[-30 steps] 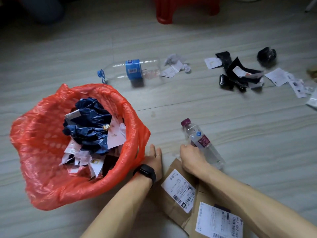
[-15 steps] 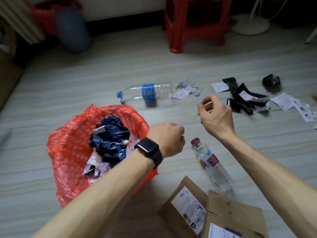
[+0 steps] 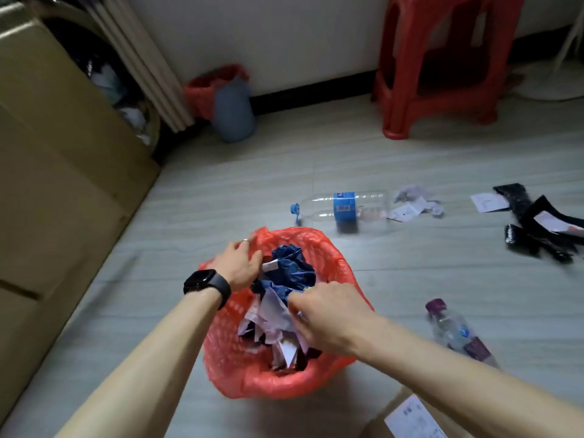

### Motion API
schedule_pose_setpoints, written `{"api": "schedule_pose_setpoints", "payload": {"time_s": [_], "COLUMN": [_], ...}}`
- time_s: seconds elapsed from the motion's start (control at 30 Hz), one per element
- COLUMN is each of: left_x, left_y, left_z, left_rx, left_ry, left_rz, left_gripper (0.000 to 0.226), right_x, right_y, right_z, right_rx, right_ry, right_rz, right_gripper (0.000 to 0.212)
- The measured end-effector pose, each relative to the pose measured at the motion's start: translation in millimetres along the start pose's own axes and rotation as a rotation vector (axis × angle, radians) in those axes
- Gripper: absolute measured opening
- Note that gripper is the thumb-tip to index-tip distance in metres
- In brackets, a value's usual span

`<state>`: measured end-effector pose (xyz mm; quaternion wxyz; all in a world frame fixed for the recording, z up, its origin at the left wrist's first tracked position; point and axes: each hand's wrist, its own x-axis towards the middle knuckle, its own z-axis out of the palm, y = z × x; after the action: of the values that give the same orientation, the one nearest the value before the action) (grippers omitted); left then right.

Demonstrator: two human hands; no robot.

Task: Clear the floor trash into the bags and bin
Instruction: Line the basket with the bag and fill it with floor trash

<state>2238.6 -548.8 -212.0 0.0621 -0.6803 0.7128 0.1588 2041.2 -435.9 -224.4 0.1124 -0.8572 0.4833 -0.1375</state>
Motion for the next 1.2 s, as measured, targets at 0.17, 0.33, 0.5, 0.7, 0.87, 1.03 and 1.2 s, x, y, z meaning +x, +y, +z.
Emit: {"api": "schedule_pose_setpoints", "payload": {"time_s": [0.17,0.33,0.5,0.7,0.87,1.03,1.2], "left_x": [4,19,40,73,109,150,205], "left_y": [13,91,192,276,309,326,358], "left_z": [-2,-5,23,79,128,161,173], "left_rx": [-0.081,-0.055,0.03,0.216,0.257,0.207,0.109], "left_ry": [0.032,0.108,0.065,-0.074,-0.209,-0.276,-0.122], "left_rz": [0.02,0.275,0.472,0.57,0.548,0.513,0.595], "left_gripper": [0.057,0.056,0.055,0.06,0.06,0.062,0.071], "right_x": [-22,-63,-117,-139,-139,-115,-99], "right_y": [28,108,202,285,332,360,383], "right_z": [0,-13,-2,27,70,77,69], "right_rx": [0.166,0.284,0.147,0.113,0.128,0.113,0.2], "right_ry": [0.07,0.347,0.12,-0.129,-0.429,-0.426,-0.476], "right_rz": [0.002,0.348,0.736,0.951,1.034,1.06,1.086], "right_gripper": [0.022,0.015,0.034,0.058,0.073,0.1,0.116]}}
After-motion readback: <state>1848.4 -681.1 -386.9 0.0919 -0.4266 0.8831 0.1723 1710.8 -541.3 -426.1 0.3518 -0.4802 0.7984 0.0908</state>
